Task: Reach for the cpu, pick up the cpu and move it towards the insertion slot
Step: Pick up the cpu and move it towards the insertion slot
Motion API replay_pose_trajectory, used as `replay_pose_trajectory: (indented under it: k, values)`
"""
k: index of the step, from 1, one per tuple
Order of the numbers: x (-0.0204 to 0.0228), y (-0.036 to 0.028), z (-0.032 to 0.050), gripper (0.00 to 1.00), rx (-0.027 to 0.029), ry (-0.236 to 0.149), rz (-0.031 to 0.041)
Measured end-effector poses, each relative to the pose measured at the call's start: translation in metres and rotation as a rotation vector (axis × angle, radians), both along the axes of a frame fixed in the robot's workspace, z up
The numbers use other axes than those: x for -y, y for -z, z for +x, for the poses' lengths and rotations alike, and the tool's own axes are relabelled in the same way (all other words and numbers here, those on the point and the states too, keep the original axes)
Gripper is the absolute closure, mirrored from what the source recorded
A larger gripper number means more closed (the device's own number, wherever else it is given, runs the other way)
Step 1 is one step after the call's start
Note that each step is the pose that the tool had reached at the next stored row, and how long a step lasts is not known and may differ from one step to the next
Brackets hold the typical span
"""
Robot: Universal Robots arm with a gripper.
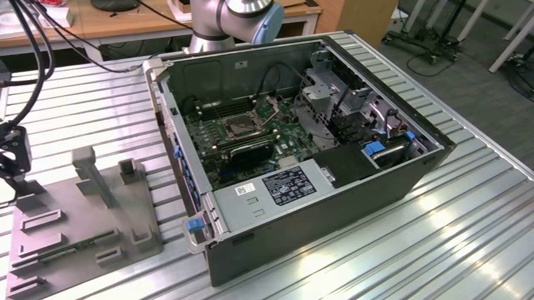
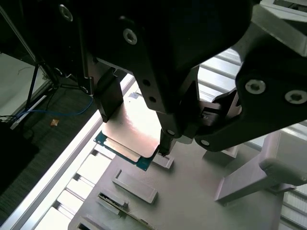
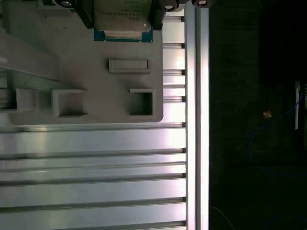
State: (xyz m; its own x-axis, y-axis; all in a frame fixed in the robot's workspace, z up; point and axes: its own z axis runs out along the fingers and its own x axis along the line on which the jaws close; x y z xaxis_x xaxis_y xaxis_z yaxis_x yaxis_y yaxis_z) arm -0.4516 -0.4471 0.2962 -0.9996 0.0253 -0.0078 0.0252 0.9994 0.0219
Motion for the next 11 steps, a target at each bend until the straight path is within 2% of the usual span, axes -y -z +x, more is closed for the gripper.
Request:
replay_pose_trajectory:
  k: [11]
  values:
    - [0.0000, -0.0119, 0.0000, 0.45, 0.0000, 0.000, 0.0000]
